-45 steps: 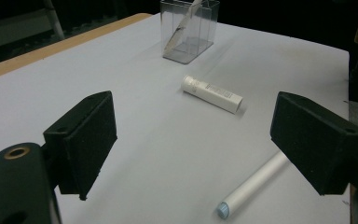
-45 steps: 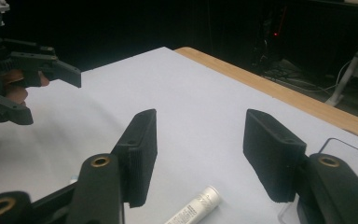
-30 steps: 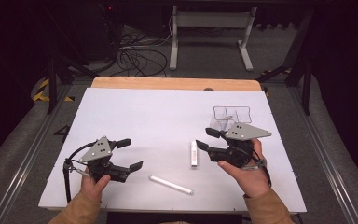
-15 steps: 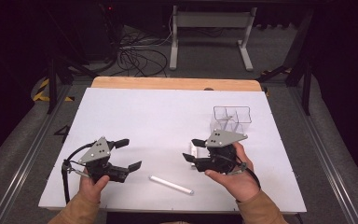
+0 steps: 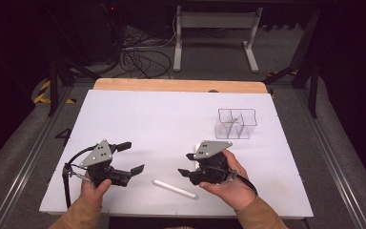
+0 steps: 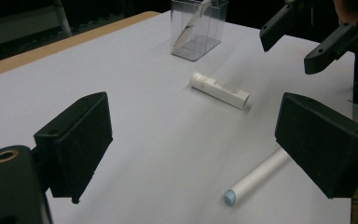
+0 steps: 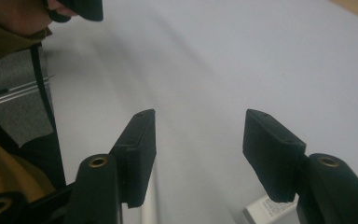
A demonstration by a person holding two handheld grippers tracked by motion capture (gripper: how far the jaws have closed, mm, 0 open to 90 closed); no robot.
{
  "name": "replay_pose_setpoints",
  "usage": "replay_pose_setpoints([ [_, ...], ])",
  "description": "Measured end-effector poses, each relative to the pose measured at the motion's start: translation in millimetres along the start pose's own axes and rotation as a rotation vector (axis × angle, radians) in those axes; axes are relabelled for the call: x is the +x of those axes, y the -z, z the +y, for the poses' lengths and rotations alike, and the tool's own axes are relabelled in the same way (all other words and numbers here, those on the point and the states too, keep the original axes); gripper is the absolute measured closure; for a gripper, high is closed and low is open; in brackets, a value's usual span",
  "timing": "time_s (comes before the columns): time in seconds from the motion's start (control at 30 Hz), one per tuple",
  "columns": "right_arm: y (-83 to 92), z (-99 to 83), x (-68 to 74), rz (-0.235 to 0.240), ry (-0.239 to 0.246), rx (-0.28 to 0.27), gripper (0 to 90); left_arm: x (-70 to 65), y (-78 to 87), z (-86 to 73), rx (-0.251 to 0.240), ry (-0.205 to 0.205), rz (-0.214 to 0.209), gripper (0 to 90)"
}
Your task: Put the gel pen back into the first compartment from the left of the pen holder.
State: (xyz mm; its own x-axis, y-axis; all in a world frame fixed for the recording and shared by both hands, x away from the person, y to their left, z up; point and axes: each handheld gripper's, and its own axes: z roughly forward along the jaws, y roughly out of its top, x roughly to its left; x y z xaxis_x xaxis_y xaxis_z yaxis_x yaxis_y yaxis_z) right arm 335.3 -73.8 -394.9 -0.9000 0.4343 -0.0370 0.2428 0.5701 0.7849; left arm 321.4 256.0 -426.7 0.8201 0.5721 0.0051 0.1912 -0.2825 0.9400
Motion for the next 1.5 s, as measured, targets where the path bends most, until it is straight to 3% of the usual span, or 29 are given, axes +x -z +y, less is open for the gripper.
replay_pose_setpoints([
  [0.5,-21.6,-2.4,9.9,0.047,0.014,0.136,50.6,0.5,1.0,0.0,-0.001,0.001,0.006,11.8],
  [0.97,-46.1,-7.8,18.4,0.074,0.058,0.267,51.4,0.5,0.7,0.0,0.003,-0.002,0.007,11.8],
  [1.5,-73.7,-11.1,30.7,0.094,0.106,0.357,55.9,0.9,0.5,-0.4,-0.001,0.003,0.003,11.8],
])
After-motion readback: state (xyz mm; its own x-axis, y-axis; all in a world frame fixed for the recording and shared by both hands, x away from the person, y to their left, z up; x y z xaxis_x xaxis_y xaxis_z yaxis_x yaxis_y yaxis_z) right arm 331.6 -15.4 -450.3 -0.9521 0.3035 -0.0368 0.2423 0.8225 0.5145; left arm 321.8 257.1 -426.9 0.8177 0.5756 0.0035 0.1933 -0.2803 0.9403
